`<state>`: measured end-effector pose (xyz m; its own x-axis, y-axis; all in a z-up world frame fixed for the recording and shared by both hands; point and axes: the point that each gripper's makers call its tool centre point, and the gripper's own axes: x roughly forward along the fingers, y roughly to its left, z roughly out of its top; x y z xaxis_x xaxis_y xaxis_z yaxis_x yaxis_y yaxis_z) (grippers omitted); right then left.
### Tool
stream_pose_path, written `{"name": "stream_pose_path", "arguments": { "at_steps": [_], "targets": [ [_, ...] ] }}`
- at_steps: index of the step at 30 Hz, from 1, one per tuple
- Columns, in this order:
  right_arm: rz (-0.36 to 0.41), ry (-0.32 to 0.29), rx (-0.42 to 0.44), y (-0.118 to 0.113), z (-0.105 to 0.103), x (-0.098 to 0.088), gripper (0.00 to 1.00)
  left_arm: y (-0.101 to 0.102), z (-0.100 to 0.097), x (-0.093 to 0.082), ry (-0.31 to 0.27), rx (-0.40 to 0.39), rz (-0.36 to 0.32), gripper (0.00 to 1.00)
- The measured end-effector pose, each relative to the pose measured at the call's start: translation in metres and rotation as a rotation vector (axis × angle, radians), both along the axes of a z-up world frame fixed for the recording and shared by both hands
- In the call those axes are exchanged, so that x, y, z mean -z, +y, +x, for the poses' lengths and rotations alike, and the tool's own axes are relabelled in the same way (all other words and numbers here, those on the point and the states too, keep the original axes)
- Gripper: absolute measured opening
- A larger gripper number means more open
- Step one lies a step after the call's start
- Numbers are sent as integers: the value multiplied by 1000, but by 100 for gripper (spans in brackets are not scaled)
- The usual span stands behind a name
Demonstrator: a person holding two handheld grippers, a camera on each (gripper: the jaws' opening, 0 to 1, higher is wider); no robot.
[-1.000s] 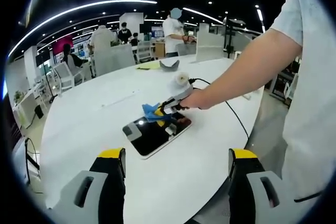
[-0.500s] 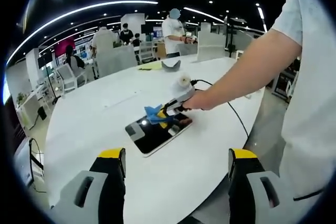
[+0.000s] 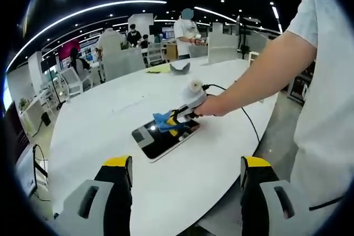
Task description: Wipe the mirror surface with the cleaning cloth until all visible marks leave the cleaned area.
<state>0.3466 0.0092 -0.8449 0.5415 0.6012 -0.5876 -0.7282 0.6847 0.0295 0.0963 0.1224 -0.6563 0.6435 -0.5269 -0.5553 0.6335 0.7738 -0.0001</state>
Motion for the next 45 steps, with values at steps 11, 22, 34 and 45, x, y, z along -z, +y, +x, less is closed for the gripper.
{"name": "stream_pose_path", "arguments": {
  "at_steps": [11, 22, 34, 45],
  "targets": [
    [-5, 4, -3, 0, -16, 1, 2, -1, -12, -2, -9, 1, -7, 81],
    [-5, 10, -3, -1, -37, 1, 2, -3, -28, -4, -24, -6, -13, 81],
    [-2, 8, -1, -2, -51, 3, 2, -6, -44, -2, -23, -11, -13, 81],
    [-4, 18, -2, -2, -63, 2, 2, -5, -48, -6, -29, -5, -17, 81]
  ]
}}
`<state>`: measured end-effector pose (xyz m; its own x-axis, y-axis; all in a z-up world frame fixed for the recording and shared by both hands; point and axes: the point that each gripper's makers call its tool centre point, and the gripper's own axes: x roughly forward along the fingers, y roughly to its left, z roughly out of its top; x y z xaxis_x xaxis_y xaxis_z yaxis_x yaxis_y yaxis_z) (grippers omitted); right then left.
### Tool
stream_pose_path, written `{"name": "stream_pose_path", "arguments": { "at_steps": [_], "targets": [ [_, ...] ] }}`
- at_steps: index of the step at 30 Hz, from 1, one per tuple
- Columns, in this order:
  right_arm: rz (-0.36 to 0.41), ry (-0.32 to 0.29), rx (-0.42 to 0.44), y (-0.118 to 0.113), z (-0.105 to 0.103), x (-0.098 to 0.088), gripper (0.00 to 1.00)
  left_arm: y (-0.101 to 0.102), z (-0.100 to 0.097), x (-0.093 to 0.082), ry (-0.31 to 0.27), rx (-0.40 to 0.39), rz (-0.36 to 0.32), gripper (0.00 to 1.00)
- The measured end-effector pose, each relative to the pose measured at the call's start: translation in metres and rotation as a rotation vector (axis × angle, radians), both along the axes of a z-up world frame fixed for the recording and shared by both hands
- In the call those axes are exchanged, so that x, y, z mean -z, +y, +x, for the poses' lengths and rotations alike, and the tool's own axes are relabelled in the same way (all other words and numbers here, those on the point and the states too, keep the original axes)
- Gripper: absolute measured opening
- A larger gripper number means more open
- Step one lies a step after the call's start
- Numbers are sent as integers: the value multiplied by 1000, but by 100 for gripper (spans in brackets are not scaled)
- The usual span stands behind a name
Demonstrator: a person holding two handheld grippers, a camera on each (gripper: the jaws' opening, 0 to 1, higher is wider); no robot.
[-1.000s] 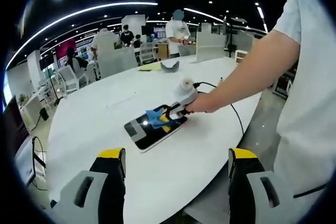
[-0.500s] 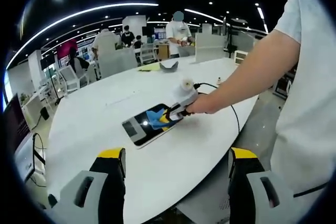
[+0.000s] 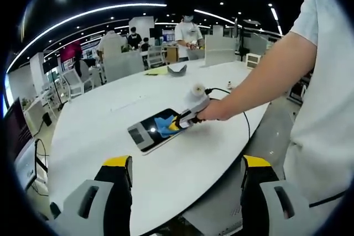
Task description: Wipe the mirror surface with the cleaning cloth until all visible marks leave the cleaned area.
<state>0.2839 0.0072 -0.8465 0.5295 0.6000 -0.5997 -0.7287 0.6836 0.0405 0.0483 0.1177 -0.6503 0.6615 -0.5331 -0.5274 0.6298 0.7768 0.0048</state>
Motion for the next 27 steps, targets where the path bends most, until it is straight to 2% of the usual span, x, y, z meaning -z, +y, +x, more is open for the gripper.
{"name": "stream_pose_path", "arguments": {
  "at_steps": [27],
  "targets": [
    [-6, 7, 12, 0, -8, 0, 2, 5, -12, 2, 4, 10, 11, 80]
  ]
}}
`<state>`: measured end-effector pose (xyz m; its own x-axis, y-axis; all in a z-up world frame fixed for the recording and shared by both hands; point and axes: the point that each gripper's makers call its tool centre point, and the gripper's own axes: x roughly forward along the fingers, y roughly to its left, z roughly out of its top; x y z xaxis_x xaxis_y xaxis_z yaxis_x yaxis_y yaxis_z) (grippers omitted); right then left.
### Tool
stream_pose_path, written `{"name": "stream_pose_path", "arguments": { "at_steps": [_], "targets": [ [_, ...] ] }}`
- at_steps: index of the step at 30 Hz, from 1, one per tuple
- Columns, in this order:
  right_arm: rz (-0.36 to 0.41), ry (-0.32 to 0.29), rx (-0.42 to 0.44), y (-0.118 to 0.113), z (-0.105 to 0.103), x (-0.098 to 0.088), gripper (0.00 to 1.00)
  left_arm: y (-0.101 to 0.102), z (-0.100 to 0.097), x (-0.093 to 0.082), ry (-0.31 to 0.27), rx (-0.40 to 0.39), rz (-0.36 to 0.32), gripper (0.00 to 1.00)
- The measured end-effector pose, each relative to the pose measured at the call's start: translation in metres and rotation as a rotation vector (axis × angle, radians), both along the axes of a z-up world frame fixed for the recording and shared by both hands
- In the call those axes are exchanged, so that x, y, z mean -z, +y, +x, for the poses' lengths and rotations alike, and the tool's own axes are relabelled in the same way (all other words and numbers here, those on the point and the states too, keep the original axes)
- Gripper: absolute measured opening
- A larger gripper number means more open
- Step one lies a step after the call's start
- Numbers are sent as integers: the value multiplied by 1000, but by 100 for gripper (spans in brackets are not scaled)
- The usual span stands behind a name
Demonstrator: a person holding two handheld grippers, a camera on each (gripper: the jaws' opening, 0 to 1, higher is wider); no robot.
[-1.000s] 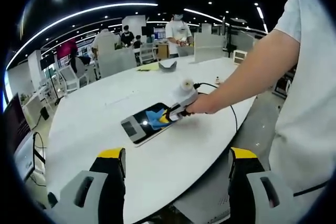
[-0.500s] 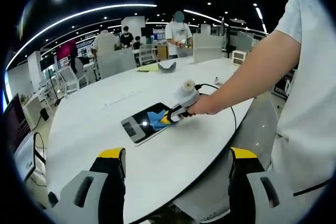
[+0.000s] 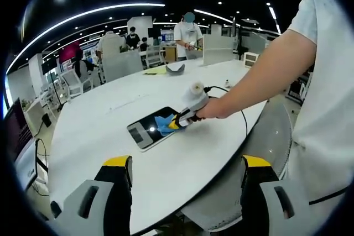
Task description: Wipe the mirror surface with the cleaning cloth until all visible marks leave the cleaned area.
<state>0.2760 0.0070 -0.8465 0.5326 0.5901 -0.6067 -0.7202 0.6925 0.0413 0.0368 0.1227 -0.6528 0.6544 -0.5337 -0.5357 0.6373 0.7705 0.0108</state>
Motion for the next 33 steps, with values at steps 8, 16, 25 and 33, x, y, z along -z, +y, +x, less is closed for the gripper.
{"name": "stream_pose_path", "arguments": {
  "at_steps": [8, 16, 25, 33],
  "targets": [
    [-13, 4, 13, 0, 0, 1, 2, 8, -2, -1, -7, 0, 1, 80],
    [-1, 24, 40, 2, -4, 0, 2, 21, 0, -2, -13, -1, 0, 80],
    [-7, 34, 66, 6, -6, -1, 2, 33, 1, 0, -11, 1, -22, 80],
    [2, 43, 69, 17, -12, -3, 2, 44, 12, 0, -24, 1, -39, 80]
  ]
}}
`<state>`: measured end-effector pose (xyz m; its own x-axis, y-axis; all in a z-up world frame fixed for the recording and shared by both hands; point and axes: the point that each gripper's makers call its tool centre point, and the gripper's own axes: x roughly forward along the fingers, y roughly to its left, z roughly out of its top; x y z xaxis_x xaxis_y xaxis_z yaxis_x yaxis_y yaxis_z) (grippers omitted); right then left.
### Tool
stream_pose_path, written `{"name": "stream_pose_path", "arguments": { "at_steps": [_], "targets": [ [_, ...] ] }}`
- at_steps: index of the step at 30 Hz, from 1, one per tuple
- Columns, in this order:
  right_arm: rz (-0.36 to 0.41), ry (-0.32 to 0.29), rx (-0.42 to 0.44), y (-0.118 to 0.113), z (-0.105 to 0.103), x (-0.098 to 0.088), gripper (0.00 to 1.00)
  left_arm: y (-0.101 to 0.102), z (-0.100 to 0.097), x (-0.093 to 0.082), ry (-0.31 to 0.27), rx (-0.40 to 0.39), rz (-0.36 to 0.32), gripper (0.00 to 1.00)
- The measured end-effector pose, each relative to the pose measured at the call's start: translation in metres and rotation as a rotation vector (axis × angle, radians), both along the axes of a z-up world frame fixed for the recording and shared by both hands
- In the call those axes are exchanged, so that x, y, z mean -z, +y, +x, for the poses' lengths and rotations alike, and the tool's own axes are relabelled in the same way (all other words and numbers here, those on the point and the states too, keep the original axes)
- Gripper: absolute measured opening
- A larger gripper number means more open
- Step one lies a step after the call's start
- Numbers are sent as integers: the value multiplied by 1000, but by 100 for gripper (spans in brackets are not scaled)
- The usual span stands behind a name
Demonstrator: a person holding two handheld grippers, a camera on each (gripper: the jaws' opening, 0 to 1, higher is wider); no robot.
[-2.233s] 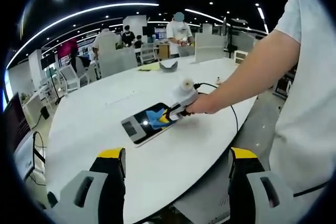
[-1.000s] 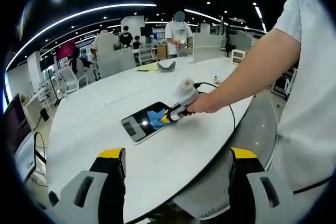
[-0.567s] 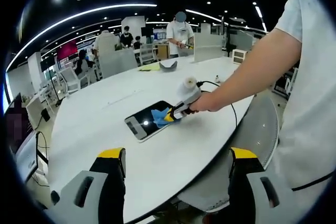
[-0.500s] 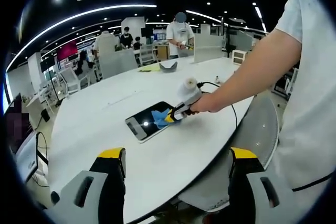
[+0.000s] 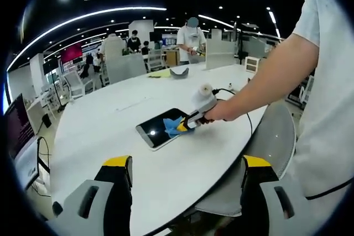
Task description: Wipe the mirror surface with the cleaning cloth until all visible marks leave the cleaned area.
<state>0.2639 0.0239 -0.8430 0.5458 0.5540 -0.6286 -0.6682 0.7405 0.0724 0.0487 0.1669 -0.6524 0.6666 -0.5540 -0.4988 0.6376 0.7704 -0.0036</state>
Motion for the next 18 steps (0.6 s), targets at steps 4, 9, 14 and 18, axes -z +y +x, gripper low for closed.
{"name": "stream_pose_path", "arguments": {
  "at_steps": [4, 9, 14, 18],
  "targets": [
    [-4, 4, 10, 0, 1, 1, 2, 2, 2, 2, 1, 9, -9, 80],
    [-14, 15, 20, 1, 3, 1, 2, 6, 9, 2, -4, 27, -11, 80],
    [-18, 19, 30, 3, 5, 2, 2, 9, 18, -2, -16, 42, -22, 80],
    [-22, 24, 35, 7, 8, 3, 2, 15, 23, -1, -17, 59, -22, 80]
  ]
}}
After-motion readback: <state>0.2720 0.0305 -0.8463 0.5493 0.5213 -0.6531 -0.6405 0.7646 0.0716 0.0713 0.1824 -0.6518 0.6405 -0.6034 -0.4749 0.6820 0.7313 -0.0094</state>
